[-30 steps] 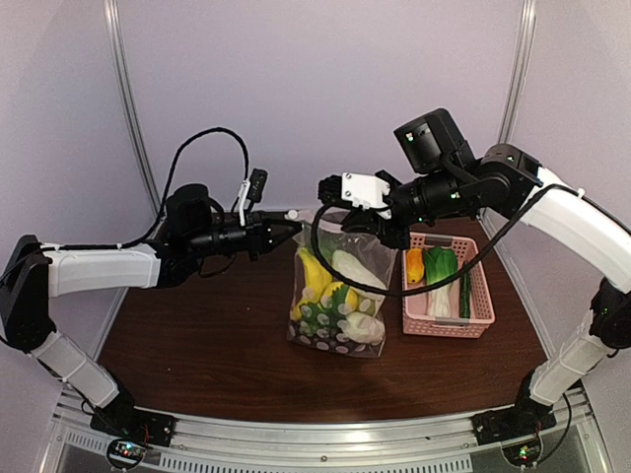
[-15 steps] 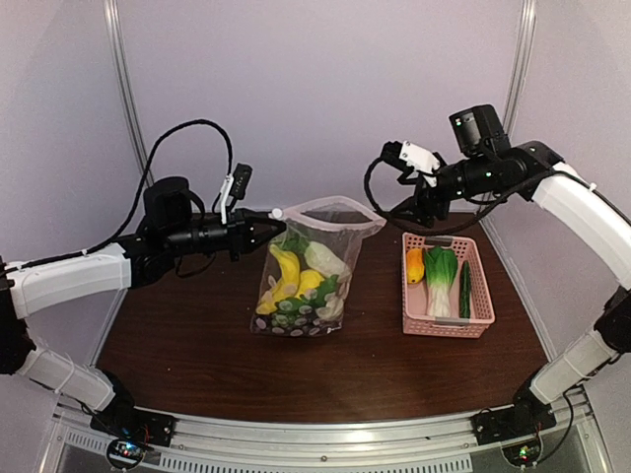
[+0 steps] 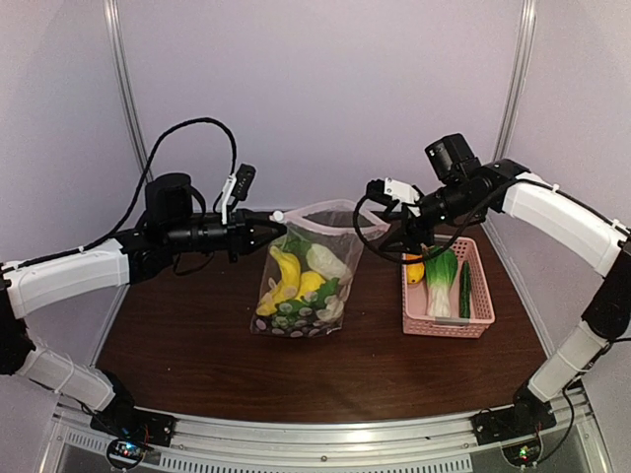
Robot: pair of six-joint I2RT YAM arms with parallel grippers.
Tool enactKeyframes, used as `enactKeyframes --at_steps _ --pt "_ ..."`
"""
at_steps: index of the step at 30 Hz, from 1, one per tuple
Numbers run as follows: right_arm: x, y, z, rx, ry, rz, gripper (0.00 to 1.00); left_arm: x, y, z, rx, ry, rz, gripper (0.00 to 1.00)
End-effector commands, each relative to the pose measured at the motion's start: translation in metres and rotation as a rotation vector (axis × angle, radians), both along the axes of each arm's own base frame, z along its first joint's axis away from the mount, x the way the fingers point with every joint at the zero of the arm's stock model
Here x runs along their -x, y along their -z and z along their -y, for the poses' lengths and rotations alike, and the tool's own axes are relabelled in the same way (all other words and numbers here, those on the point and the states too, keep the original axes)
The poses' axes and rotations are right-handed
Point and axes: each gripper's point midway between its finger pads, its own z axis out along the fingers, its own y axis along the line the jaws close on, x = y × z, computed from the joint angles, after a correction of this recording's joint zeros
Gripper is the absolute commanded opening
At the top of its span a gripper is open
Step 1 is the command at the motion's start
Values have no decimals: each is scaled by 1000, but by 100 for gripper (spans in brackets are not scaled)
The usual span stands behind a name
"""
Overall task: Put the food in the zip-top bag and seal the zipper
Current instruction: Adjust the zipper food storage bag at the center of the board.
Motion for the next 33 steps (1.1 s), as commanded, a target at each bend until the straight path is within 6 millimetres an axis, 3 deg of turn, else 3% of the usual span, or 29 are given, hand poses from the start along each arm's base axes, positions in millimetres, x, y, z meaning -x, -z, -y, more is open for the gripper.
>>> enactKeyframes --at_steps 1,5,6,10,11,15,20,24,31,33 --pt "-5 -15 -5 -56 -7 33 75 6 -20 -2 16 30 58 0" --pt "-13 -9 -6 -57 2 22 68 6 -19 -2 8 33 57 0" --pt "-13 -6 -7 -56 -3 9 63 6 -18 -2 7 30 57 0" --pt "-9 3 -10 -40 -54 -52 19 4 -17 -2 -3 21 62 0" --pt "-10 5 -9 -31 -55 -60 12 4 -17 -3 -6 18 64 0" --pt "-15 2 4 -12 -32 -51 2 4 -23 -5 -32 10 85 0" --pt "-18 -25 32 4 19 44 0 2 -27 -15 -84 -42 126 0" --pt "-4 -37 43 33 0 87 0 -11 -18 -24 -153 -128 129 0" --pt "14 -32 54 88 -30 76 0 -17 -19 -22 -167 -138 146 0" --pt "21 -27 50 78 -48 48 23 -10 -21 -13 -135 -72 136 0"
